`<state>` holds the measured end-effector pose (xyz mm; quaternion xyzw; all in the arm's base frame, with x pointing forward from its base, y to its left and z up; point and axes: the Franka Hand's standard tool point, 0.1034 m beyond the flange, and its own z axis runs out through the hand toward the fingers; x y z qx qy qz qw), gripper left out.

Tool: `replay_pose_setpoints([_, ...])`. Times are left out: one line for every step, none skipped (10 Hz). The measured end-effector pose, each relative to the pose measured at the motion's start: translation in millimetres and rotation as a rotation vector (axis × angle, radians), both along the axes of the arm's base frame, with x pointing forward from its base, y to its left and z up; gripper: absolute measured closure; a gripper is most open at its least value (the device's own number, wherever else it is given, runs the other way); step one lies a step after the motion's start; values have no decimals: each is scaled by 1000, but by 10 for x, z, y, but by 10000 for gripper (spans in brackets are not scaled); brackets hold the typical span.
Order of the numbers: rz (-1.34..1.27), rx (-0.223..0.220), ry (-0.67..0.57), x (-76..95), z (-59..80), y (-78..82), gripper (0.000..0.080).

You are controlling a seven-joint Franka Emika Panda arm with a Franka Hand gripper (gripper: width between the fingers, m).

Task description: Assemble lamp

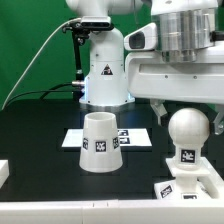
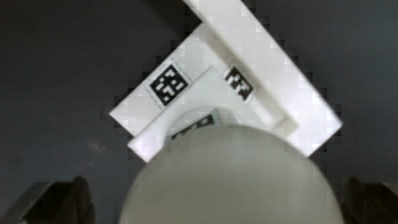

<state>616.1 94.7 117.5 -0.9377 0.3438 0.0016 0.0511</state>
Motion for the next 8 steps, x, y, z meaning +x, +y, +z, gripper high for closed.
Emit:
replay_pose_setpoints([44, -2, -4, 0, -3, -4, 101])
replay_pose_setpoints([95, -4, -9, -1, -5, -6, 101])
replay_pose_setpoints([185, 2, -24, 10, 1, -4, 101])
replay_pose_setpoints([279, 28, -55, 38, 22, 10, 101])
replay_pose_setpoints([341, 41, -74, 52, 30, 36, 101])
replay_pose_setpoints([409, 23, -88, 61, 29, 85, 101])
replay_pose_setpoints([464, 19, -94, 64, 26, 60, 101])
replay_pose_setpoints([505, 12, -97, 66, 24, 33, 101])
